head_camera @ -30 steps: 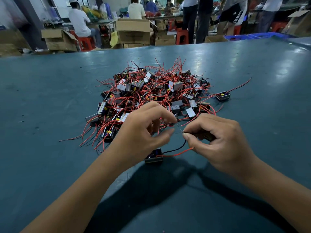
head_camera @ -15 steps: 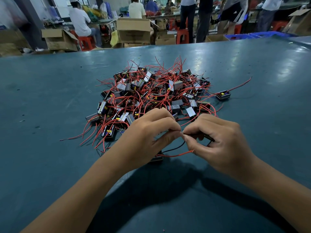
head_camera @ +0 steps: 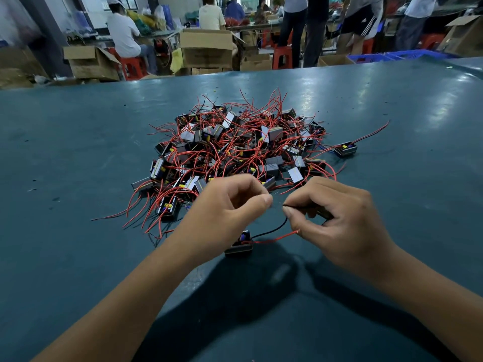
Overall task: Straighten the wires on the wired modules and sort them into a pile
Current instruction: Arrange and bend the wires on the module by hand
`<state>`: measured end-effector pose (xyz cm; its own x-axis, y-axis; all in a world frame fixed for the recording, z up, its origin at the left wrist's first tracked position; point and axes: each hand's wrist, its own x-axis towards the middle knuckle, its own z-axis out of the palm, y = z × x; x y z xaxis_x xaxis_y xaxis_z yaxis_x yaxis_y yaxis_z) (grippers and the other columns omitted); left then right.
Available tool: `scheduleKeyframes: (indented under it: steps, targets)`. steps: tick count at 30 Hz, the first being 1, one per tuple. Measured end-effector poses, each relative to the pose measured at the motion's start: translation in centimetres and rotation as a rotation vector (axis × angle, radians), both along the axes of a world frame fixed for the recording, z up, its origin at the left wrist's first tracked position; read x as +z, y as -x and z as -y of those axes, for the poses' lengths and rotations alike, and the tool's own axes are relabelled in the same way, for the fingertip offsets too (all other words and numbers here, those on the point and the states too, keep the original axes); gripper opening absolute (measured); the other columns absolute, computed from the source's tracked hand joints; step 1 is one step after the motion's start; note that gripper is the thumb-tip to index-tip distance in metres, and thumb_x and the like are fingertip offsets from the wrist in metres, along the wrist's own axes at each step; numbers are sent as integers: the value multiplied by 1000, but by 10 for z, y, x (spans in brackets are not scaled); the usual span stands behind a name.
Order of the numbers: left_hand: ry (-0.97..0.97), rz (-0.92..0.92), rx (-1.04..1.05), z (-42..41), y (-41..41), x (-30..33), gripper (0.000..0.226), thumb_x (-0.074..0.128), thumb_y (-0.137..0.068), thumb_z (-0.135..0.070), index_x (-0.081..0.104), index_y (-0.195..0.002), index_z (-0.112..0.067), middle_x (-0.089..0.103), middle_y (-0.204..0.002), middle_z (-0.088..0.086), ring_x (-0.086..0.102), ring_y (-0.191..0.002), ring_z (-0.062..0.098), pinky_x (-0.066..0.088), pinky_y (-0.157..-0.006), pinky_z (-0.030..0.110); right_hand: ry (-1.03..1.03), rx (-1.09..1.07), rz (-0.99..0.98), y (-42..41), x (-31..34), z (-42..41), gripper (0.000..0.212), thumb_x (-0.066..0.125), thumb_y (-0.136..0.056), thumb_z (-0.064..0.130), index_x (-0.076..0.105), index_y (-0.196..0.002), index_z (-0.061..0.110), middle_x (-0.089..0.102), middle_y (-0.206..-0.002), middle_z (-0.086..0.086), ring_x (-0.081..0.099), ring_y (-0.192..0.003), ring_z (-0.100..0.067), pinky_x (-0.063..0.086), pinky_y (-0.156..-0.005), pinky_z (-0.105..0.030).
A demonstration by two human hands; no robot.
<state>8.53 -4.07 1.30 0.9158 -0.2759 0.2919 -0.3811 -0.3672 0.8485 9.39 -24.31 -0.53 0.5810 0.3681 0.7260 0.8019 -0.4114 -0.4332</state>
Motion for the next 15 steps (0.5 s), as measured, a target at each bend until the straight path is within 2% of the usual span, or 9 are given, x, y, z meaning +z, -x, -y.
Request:
scheduleKeyframes:
  steps: [2, 4, 7, 10, 15]
  targets:
    - [-207, 351, 6, -7, -4, 3, 5, 70, -87, -13, 71, -91, -16, 60, -84, -10, 52, -65, 7, 40, -61, 15, -32, 2, -46, -1, 0, 1, 8, 70, -83, 3, 68, -76, 6, 59, -71, 5, 55, -67, -11, 44, -66, -19]
    - [-303, 518, -25, -11, -7, 2, 15, 76, -86, -12, 73, -101, -13, 59, -98, -4, 53, -76, 5, 41, -71, 15, -41, 8, -71, -1, 0, 1, 8, 70, -83, 4, 68, -77, 7, 58, -71, 7, 55, -67, -10, 44, -66, -18]
    - [-363, 610, -51, -12, -10, 0, 20, 76, -87, -20, 75, -104, -11, 61, -102, 0, 58, -93, 9, 48, -82, 26, -28, 30, -81, 1, 1, 1, 7, 70, -83, 5, 68, -77, 6, 58, -72, 6, 56, -67, -9, 44, -66, -18]
    - [-436, 677, -64, -12, -10, -1, 19, 71, -92, -28, 76, -102, -12, 64, -101, 1, 60, -92, 19, 51, -76, 39, -15, 45, -79, 2, 1, 1, 5, 70, -83, 5, 69, -78, 6, 59, -73, 6, 56, -67, -9, 45, -65, -19]
    - [-524, 783, -95, -13, -9, 2, 17, 63, -98, -23, 74, -96, -10, 65, -96, 3, 57, -86, 23, 48, -67, 42, 16, 50, -56, 3, 1, 1, 5, 69, -84, 5, 69, -79, 6, 60, -73, 5, 55, -69, -8, 45, -66, -19]
